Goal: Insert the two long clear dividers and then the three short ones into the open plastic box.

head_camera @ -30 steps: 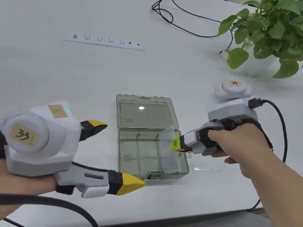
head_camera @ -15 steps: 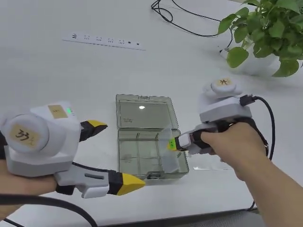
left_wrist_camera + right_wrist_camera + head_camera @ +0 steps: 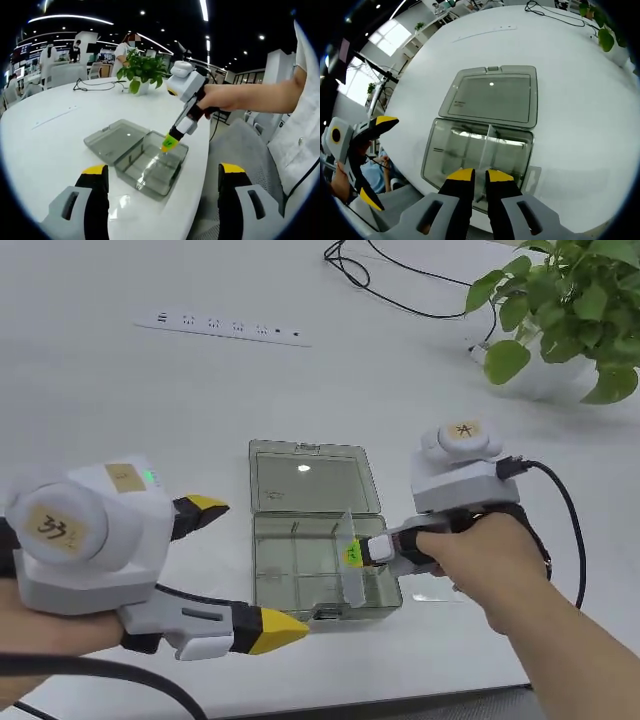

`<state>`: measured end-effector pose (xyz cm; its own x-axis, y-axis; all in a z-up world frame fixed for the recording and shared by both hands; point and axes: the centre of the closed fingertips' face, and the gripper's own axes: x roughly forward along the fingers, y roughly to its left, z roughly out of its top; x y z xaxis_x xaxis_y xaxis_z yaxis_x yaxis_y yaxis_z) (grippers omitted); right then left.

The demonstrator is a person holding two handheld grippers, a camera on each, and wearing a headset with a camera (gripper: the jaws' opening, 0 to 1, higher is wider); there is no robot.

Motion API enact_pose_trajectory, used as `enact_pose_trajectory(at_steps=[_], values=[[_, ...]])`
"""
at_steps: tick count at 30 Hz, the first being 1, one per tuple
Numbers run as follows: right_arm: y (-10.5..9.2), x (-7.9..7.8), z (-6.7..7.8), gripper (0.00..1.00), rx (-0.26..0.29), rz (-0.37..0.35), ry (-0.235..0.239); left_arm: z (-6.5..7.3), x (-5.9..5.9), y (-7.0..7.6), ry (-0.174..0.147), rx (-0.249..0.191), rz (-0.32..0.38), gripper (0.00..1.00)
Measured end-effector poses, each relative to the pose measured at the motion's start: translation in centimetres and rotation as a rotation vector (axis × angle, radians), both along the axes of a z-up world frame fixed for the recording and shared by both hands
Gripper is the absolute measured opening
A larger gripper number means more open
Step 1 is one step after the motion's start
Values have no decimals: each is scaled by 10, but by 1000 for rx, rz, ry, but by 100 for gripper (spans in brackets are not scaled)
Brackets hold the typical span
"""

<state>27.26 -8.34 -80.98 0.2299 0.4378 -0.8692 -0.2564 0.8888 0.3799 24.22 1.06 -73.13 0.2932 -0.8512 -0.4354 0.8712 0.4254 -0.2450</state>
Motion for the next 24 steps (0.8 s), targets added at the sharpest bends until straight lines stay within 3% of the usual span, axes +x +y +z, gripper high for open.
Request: enact_pose_trajectory(at_steps=[11, 15, 16, 24], values=[[-1, 2, -10, 11, 56, 1, 4, 2, 0, 0, 0, 3, 13, 92], [-2, 2, -10, 12, 94, 11, -20, 4, 0, -1, 1, 4, 21, 92], [-2, 4, -9, 13, 100, 12, -44, 5, 0, -1, 2, 4, 24, 92], [-2, 4, -3, 19, 144, 39, -84, 11, 3, 2, -1, 7, 64, 91]])
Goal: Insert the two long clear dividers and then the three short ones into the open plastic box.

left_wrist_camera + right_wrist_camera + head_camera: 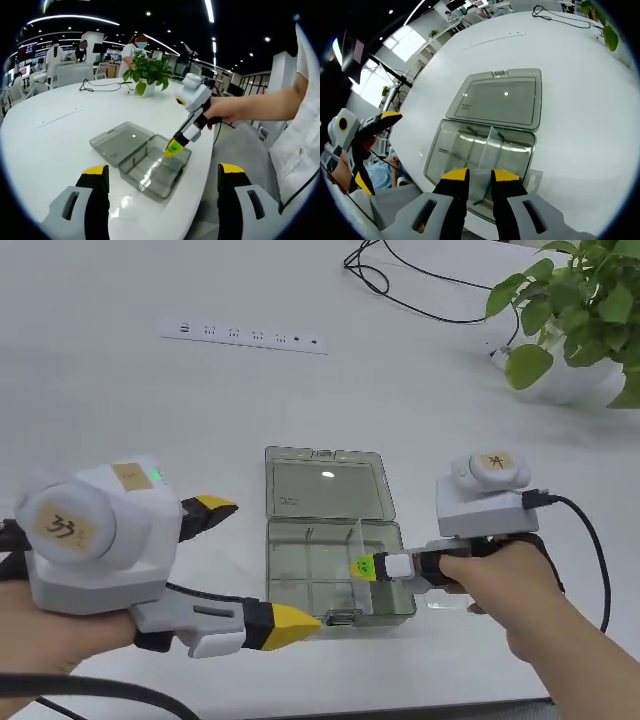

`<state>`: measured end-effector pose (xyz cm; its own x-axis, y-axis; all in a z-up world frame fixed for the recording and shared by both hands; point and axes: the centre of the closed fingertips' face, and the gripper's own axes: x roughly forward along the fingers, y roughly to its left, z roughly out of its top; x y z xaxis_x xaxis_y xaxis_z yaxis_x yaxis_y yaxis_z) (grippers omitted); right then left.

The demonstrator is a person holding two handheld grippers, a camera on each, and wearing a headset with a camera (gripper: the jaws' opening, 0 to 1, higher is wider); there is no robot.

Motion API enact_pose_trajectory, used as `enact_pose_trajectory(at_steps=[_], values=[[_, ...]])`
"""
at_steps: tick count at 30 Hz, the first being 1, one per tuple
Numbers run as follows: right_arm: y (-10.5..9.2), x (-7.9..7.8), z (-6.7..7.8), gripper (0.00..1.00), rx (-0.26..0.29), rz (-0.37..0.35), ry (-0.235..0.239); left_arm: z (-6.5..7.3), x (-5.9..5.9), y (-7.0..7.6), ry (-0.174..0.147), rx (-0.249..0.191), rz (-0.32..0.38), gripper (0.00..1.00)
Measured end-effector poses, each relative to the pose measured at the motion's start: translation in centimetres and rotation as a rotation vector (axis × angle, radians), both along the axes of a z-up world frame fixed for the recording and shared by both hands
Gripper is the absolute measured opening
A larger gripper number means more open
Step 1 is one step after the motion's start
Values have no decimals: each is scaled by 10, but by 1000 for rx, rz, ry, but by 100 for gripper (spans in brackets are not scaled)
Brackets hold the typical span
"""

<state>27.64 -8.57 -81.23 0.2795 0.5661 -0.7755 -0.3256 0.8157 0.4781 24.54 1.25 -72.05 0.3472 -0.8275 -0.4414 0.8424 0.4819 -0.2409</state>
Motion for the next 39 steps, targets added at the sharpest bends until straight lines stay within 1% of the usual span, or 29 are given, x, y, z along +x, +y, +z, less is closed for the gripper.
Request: enact_pose_trajectory(at_steps=[5, 8, 10, 12, 15, 17, 19, 22, 25, 30, 31, 32, 34, 36, 39], values=[[0, 2, 11, 22, 30, 16, -39, 3, 1, 2, -3, 8, 21, 91], [0, 3, 19, 25, 48, 24, -61, 6, 1, 5, -6, 11, 39, 91], [-1, 4, 24, 27, 53, 36, -84, 9, 1, 6, -9, 12, 49, 91], [-1, 4, 27, 28, 58, 46, -93, 10, 1, 6, -12, 16, 55, 91], [-1, 4, 36, 30, 83, 59, -118, 12, 0, 9, -16, 24, 68, 92], [-2, 3, 40, 32, 89, 74, -130, 13, 0, 9, -18, 29, 77, 92], [-2, 1, 46, 35, 98, 101, -153, 15, -1, 10, -21, 35, 85, 92], [-5, 0, 51, 39, 97, 129, -177, 17, -3, 12, -24, 41, 98, 92], [-6, -1, 56, 43, 112, 155, -202, 19, -4, 13, -26, 49, 113, 92], [-11, -5, 65, 50, 96, 229, -256, 21, -5, 16, -30, 58, 144, 92], [-12, -7, 67, 51, 92, 251, -273, 22, -5, 17, -31, 59, 149, 92], [-13, -9, 67, 52, 89, 260, -273, 22, -5, 18, -31, 61, 153, 92], [-14, -11, 70, 53, 86, 291, -293, 21, -6, 20, -32, 66, 166, 91], [-16, -13, 71, 54, 85, 304, -295, 21, -6, 22, -30, 69, 180, 91], [-19, -15, 75, 57, 88, 330, -319, 20, -7, 25, -30, 76, 196, 91]])
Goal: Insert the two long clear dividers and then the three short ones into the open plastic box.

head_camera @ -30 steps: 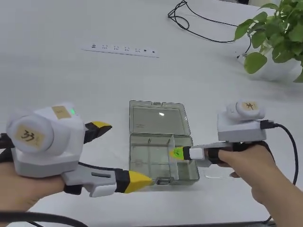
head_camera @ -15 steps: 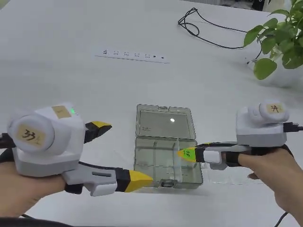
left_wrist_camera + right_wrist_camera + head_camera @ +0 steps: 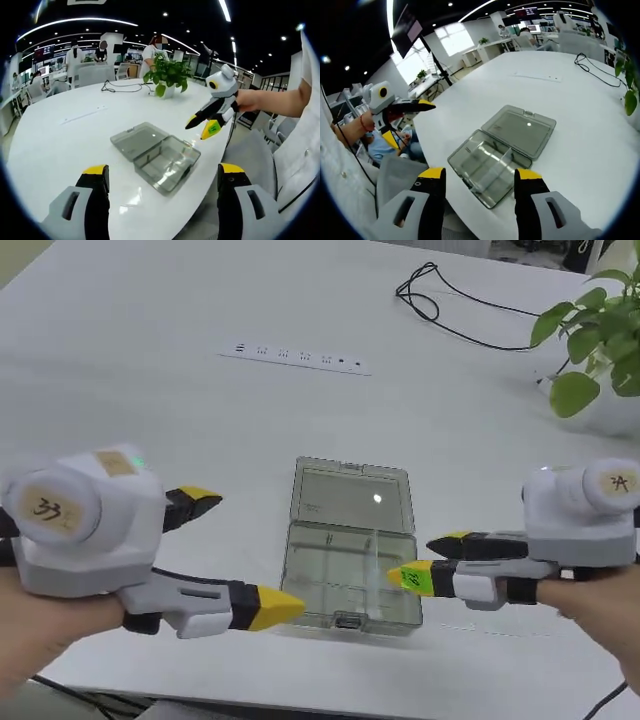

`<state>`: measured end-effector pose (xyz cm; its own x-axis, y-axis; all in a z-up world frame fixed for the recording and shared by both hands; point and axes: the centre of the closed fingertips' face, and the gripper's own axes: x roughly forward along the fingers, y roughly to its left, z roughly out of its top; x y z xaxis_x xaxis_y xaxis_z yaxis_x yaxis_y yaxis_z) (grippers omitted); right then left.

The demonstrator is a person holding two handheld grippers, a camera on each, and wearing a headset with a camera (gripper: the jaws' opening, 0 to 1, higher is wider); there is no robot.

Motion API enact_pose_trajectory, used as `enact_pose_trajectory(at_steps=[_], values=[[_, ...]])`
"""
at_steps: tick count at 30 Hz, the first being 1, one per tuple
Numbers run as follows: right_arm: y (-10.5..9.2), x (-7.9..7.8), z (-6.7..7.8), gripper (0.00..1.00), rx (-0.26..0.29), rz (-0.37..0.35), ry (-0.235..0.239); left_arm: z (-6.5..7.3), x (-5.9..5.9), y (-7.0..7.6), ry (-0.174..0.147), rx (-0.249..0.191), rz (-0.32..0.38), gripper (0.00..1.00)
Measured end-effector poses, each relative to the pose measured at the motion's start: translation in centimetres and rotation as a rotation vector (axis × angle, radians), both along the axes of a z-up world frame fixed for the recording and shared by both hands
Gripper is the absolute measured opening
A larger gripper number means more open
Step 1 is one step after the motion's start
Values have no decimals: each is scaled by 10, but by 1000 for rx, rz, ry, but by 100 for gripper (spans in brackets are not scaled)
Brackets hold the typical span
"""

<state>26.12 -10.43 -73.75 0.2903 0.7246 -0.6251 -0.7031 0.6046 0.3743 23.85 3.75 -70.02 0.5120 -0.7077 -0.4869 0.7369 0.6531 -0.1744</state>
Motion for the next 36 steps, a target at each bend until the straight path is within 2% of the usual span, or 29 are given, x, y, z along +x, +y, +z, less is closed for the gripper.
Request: enact_pose_trajectory(at_steps=[5, 6, 8, 10, 15, 21, 23, 27, 29, 30, 33, 35, 36], values=[[-6, -5, 5, 63, 3, 45, -47, -2, 1, 3, 2, 11, 25, 91], [-6, -5, 6, 63, 5, 61, -70, -2, 1, 4, 2, 12, 28, 91], [-9, -7, 8, 65, 6, 69, -82, -3, 1, 4, 1, 15, 33, 91], [-12, -9, 9, 68, 14, 88, -115, -6, 1, 6, 5, 24, 38, 90], [-20, -14, 7, 74, 22, 109, -146, -13, 2, 9, 16, 35, 52, 90], [-25, -22, 5, 82, 39, 160, -208, -23, 3, 16, 37, 65, 68, 88], [-26, -24, 4, 84, 43, 177, -230, -28, 3, 21, 45, 91, 74, 87], [-31, -29, -1, 88, 46, 196, -247, -42, 1, 31, 76, 141, 86, 84], [-33, -30, 0, 89, 52, 198, -260, -52, -2, 38, 115, 176, 98, 82], [-34, -30, 0, 90, 55, 197, -264, -53, 1, 38, 104, 173, 94, 81], [-37, -31, -1, 91, 62, 199, -277, -68, 0, 48, 160, 223, 107, 77], [-38, -32, -1, 91, 60, 199, -281, -73, 1, 48, 164, 236, 104, 73], [-39, -32, -1, 91, 59, 195, -283, -78, 1, 50, 182, 262, 104, 72]])
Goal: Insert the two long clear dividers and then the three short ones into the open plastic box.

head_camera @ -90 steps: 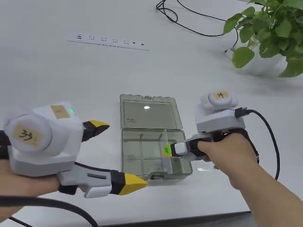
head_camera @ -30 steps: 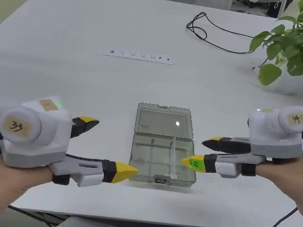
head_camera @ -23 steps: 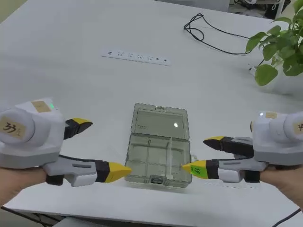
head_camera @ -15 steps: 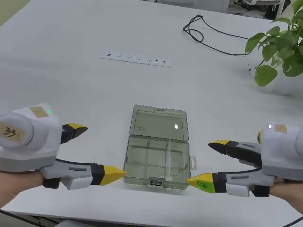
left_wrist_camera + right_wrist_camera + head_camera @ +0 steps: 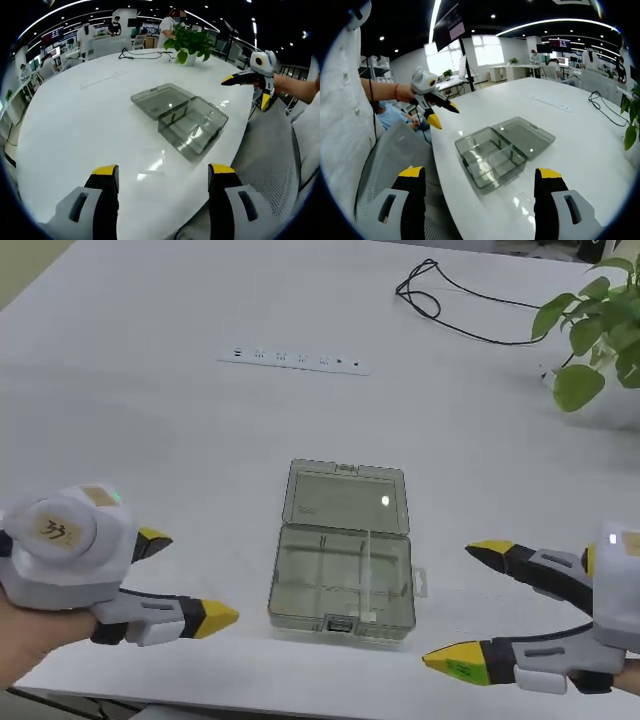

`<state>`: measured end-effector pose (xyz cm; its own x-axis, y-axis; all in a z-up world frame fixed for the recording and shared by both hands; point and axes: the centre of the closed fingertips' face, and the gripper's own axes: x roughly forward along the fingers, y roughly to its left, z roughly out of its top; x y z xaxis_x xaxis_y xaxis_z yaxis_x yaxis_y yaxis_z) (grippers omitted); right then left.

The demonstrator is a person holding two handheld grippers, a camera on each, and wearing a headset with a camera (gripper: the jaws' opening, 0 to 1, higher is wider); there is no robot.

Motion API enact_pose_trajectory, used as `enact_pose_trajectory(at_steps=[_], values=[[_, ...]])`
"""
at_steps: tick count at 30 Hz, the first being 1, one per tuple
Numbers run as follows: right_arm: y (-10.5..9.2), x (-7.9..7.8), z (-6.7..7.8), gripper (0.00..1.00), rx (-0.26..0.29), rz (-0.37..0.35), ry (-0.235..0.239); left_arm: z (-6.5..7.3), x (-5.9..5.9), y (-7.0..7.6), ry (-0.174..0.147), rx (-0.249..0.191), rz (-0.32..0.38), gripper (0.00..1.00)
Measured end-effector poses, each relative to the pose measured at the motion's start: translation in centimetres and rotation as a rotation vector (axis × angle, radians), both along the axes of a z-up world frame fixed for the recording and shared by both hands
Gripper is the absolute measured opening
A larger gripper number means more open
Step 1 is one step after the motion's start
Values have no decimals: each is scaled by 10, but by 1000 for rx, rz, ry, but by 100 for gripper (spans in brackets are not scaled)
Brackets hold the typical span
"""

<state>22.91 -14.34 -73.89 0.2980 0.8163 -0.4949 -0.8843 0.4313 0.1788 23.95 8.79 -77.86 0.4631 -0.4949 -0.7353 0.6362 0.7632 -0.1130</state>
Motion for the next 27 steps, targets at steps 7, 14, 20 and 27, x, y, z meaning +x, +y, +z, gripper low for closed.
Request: enact_pose_trajectory(at_steps=[7, 14, 20, 27], values=[[-2, 0, 4, 90, 28, -25, -8, -27, 2, 2, 88, 78, -23, 59], [-2, 0, 5, 90, 39, -33, -18, -50, 2, 5, 177, 148, -18, 52], [-5, 1, 7, 90, 53, -55, -21, -67, 0, 10, 222, 214, -33, 49], [-6, 0, 6, 89, 61, -62, -20, -71, 1, 11, 228, 253, -37, 44]])
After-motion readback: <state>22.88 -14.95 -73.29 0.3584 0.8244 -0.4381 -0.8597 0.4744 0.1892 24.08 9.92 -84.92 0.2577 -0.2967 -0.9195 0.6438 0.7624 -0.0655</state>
